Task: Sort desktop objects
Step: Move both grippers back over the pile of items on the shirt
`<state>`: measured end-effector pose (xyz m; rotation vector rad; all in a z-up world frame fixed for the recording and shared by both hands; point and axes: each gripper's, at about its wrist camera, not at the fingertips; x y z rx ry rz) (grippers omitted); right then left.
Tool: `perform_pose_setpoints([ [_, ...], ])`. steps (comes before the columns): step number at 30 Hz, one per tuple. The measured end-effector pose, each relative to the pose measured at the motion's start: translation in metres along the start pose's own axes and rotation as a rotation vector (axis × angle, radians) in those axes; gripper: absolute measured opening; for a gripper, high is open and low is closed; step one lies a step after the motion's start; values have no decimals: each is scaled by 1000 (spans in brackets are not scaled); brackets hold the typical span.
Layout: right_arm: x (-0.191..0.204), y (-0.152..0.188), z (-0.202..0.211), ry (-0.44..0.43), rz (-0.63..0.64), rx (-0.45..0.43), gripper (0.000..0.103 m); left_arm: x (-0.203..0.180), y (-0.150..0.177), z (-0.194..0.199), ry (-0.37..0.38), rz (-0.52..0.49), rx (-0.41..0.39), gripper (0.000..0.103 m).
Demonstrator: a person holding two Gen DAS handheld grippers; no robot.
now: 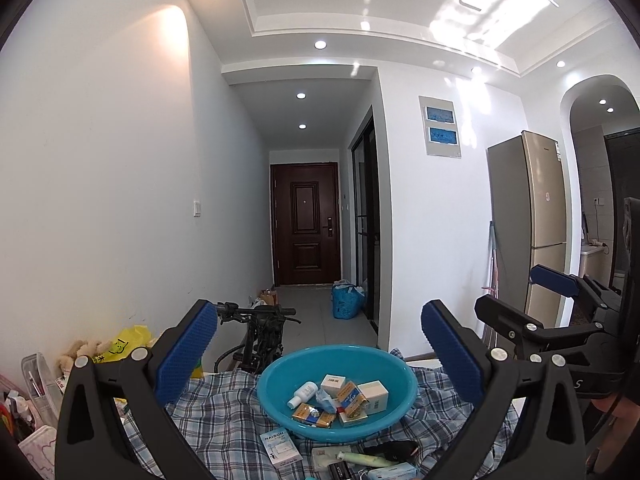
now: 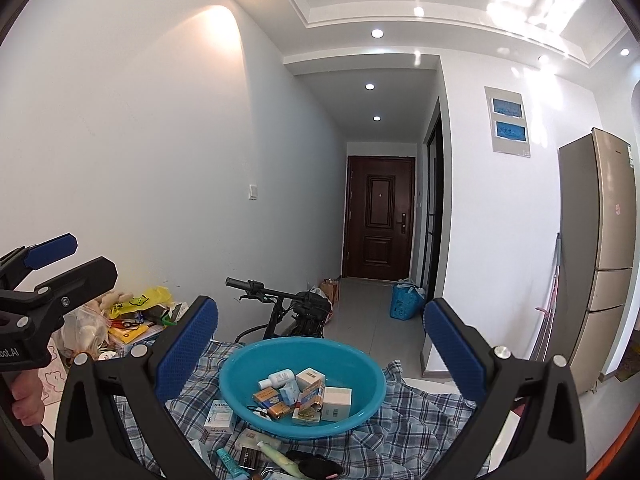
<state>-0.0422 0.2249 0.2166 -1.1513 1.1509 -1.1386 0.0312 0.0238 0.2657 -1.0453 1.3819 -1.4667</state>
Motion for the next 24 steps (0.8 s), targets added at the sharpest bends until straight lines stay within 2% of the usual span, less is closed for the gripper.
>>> perform_pose_setpoints([
  [4, 2, 3, 11, -11, 0, -32, 103, 2, 6, 9, 10, 9, 6, 103],
  [7, 1, 13, 15, -34, -17, -44, 103, 3, 15, 13, -18, -2, -6, 103],
  [13, 4, 39, 18, 7, 9, -29, 103, 12, 35, 21, -13, 14, -32, 103],
  [19, 2, 59, 29, -12, -14, -9, 103, 24, 73, 16, 21, 87, 19, 103],
  [24, 4, 82, 35, -11, -27, -1, 103, 22, 104, 12, 44, 68, 58, 103],
])
Point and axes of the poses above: each gripper's, at about its wrist camera, not at the fingertips, and z roughly against the way its jaws point, x to its left, y to its underside, and after that the axes turned 2 degrees about y, right-handed
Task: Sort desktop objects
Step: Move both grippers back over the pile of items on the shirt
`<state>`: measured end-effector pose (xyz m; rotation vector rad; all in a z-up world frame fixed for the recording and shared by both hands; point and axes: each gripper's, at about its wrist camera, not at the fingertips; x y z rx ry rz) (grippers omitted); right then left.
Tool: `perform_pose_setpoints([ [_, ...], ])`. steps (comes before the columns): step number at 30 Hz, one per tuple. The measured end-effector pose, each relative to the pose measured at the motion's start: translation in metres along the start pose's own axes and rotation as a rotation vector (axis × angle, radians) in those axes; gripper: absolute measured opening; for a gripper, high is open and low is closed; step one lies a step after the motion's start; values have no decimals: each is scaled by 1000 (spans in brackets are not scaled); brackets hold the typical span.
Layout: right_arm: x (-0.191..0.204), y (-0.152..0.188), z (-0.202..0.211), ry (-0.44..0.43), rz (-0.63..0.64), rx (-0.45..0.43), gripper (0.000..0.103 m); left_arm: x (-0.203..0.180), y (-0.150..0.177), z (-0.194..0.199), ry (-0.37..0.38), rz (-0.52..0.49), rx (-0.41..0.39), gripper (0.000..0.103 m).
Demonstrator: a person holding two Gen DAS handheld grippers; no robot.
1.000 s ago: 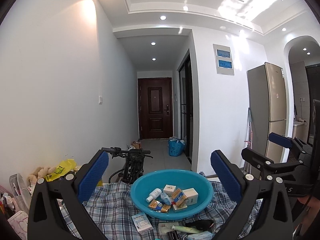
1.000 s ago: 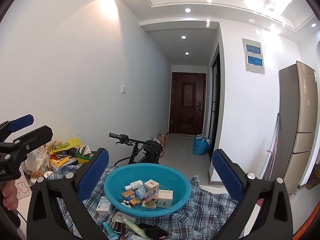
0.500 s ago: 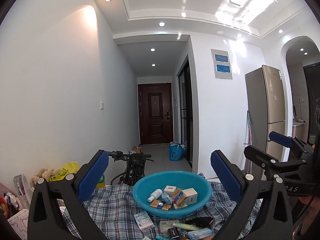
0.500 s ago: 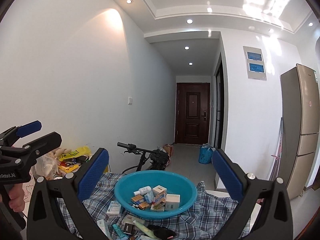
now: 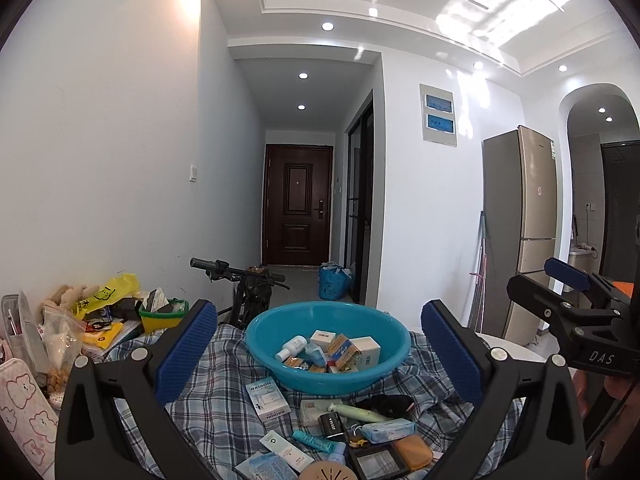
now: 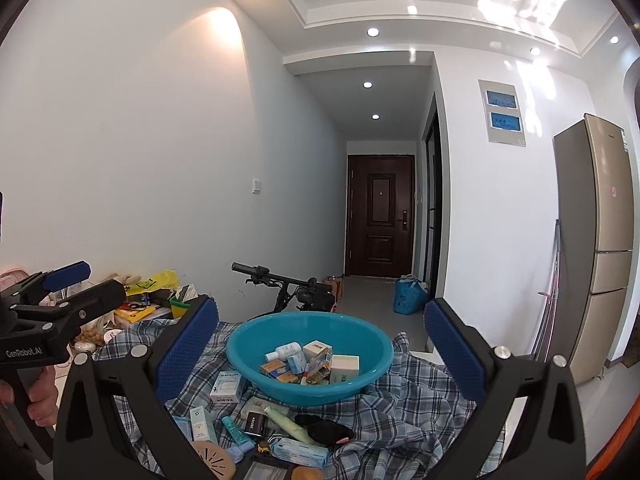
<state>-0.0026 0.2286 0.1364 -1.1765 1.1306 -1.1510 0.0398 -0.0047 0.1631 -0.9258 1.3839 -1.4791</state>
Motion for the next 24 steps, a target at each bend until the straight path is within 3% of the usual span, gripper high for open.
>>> perform_pose_setpoints([
  [5, -1, 32, -12, -24, -41, 86, 103, 0, 32, -1, 2, -8, 11, 103],
  [11, 0, 67, -23, -13, -52, 142, 103, 6, 70, -9, 59, 46, 39, 103],
  [24, -1, 126, -22, 5, -81, 145, 103, 2, 131, -29, -5, 29, 67, 103],
])
Point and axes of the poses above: each gripper's, at about its wrist camera, not at the fingertips, and z roughly against the way its jaws point, x to its left, y to its underside, and after that the axes turned 2 degrees about y, right-handed
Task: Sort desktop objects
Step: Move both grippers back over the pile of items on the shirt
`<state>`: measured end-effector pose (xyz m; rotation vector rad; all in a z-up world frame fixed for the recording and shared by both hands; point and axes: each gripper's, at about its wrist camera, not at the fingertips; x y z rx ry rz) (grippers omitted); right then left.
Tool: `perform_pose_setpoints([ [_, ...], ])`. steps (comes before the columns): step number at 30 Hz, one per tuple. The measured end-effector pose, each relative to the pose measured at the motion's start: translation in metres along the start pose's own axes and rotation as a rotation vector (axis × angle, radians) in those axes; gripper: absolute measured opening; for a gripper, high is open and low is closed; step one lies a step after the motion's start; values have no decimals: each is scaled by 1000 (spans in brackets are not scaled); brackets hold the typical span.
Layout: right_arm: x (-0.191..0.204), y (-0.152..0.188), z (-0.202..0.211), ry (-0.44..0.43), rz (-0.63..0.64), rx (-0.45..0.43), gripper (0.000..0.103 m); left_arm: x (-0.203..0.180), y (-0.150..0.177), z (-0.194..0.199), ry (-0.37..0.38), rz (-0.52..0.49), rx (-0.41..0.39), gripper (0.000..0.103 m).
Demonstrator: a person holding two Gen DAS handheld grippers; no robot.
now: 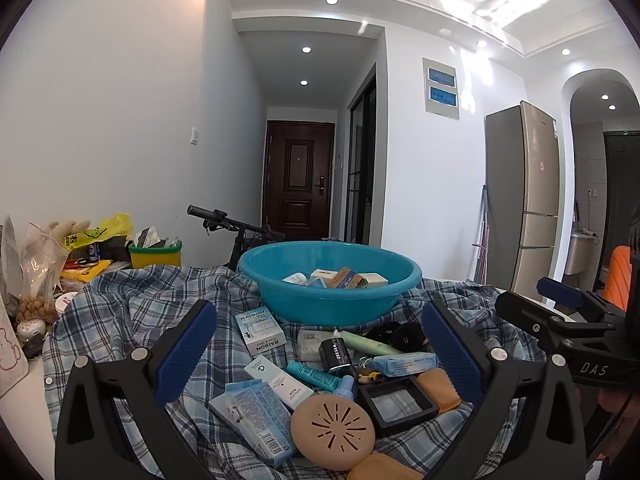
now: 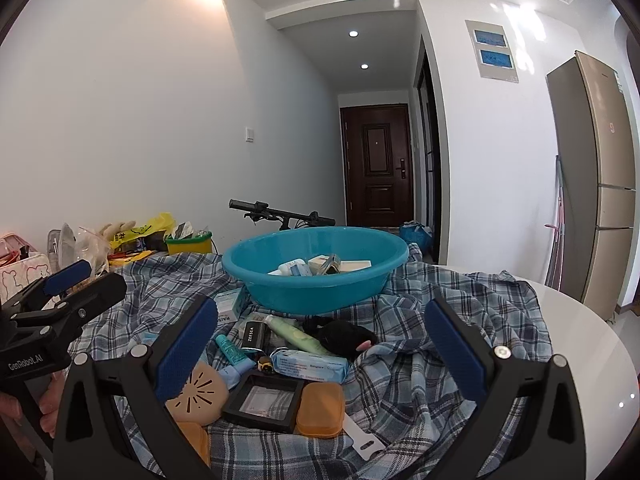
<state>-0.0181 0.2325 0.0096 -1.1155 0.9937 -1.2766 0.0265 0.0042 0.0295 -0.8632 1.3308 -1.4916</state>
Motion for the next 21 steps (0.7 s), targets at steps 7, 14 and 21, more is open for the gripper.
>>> perform_pose_setpoints([
  [7, 5, 14, 0, -6, 20, -11, 103, 9, 19, -9, -17, 40, 21, 103],
  [14, 6, 19, -3, -3, 7, 4, 103, 13, 21, -11, -16, 50, 33, 103],
  [21, 10, 21, -10, 37, 30, 42, 103, 10, 23, -19, -37, 35, 77, 103],
])
Point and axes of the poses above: each gripper's, at about its wrist camera, not at the fingertips, and z roughly against the way its jaws point, x to its left, y to its underside, and after that the axes turned 2 degrees about y, right-handed
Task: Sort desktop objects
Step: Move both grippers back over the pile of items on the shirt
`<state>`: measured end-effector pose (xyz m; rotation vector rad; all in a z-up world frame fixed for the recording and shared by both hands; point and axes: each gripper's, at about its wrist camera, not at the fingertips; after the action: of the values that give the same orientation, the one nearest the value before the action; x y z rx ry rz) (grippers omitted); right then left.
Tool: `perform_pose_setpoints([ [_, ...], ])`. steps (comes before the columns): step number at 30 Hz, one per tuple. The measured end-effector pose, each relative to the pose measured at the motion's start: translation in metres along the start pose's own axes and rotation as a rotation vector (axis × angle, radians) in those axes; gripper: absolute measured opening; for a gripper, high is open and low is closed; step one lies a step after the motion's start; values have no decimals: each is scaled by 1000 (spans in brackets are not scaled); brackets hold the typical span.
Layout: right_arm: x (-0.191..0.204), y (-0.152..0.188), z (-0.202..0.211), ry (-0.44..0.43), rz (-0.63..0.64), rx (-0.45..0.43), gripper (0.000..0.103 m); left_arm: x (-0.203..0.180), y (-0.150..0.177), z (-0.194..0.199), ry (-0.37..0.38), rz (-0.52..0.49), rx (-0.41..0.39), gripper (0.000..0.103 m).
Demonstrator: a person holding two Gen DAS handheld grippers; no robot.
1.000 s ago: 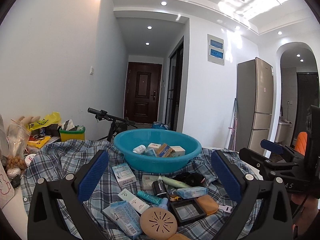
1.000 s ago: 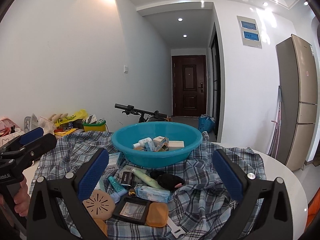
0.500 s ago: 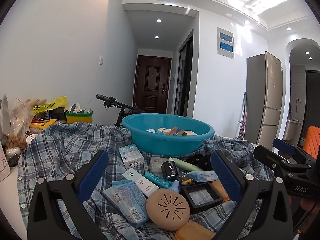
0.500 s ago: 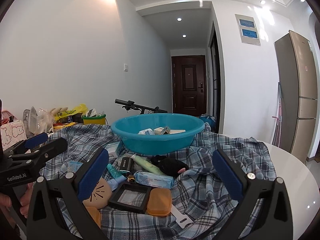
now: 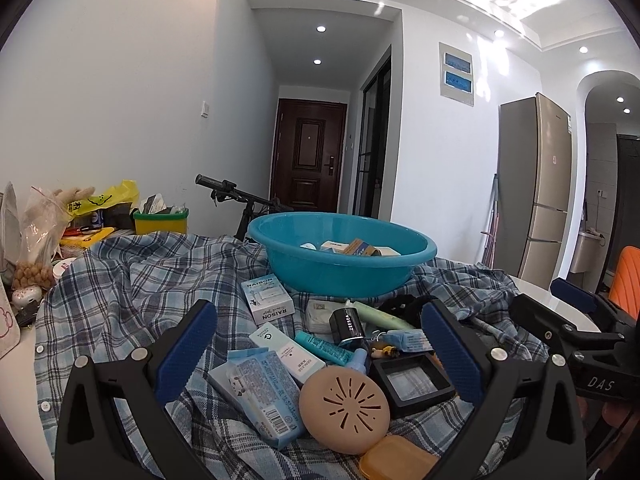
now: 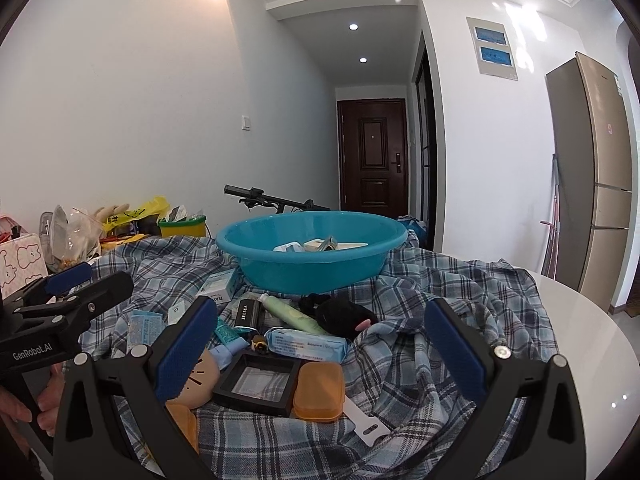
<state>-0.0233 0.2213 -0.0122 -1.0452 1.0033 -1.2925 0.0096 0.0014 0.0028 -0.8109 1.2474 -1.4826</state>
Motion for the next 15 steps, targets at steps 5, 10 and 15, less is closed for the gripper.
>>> perform_pose_setpoints([
  [5, -1, 2, -7, 38, -2, 40, 103, -4, 3, -6, -52, -18, 32, 103],
  [10, -4, 2, -7, 47, -11, 44, 103, -5, 5, -14, -60, -25, 66, 103],
  [15, -4, 2, -7, 48, -9, 46, 103, -4, 6, -16, -65, -21, 73, 103],
])
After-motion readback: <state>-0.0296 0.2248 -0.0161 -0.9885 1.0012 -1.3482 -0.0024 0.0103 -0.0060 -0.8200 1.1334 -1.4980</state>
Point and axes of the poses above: each gripper's, at about its wrist camera, not at the fingertips, and z roughly against the way its jaws point, x to its left, y to its underside, and after that the axes turned 2 degrees about y, right-handed
